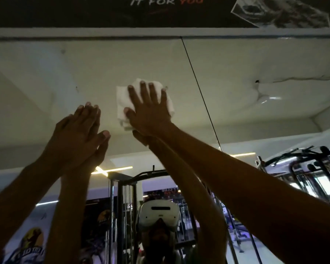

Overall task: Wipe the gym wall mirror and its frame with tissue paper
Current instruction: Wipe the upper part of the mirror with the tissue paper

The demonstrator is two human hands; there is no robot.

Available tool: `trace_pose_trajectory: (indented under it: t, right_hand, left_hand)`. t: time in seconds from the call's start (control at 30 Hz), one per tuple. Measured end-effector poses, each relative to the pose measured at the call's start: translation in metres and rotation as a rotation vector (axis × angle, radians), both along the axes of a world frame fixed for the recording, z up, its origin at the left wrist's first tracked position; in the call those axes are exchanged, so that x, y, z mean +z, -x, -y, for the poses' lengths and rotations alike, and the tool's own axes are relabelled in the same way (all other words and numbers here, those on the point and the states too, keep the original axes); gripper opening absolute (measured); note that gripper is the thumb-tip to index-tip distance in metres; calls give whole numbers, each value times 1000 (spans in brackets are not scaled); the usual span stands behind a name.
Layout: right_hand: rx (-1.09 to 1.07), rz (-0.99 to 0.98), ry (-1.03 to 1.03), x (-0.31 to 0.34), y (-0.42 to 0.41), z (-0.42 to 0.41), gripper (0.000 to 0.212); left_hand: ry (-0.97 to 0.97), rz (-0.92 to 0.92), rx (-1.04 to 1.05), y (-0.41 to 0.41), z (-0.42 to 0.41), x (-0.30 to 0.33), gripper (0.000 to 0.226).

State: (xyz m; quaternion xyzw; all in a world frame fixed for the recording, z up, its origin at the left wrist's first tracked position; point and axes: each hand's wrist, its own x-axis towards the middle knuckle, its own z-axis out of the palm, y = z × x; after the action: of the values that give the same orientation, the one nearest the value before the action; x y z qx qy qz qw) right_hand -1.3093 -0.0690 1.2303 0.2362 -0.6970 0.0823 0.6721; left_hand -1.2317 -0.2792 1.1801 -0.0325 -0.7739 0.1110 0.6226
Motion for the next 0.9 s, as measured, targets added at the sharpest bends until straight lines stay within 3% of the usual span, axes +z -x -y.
trace_pose_trajectory:
  t: [0.13,0.3,0.4,0.57,0.67,0.73,0.8,0.9]
  right_hand:
    - [-37,-68,-150,-16,13,-45,68]
    - [-84,72,147,28,19,-109,67]
    - [-74,77,282,0,15,-73,70]
    - [48,-77,-90,-145,-10,15,71]
    - [-4,-106,-254,-139,-4,-15,69]
    - [-92,-73,-148,-98,1,-50,72]
    - [-109,80,91,-63,4,-86,74]
    - [-85,128,362,-65,4,-70,73]
  left_hand:
    - [9,14,-21,-4,-1,-4,100]
    - [-58,47,55,-4,-17,-14,88]
    - [-25,41,79,-5,-11,-32,87]
    - [72,-13,-27,-7,13,-67,86]
    - [114,13,4,-10,25,-72,90]
    - [110,58,28,-13,33,-71,93]
    - [162,48,64,-14,37,-71,95]
    - [221,59,119,-15,33,-78,97]
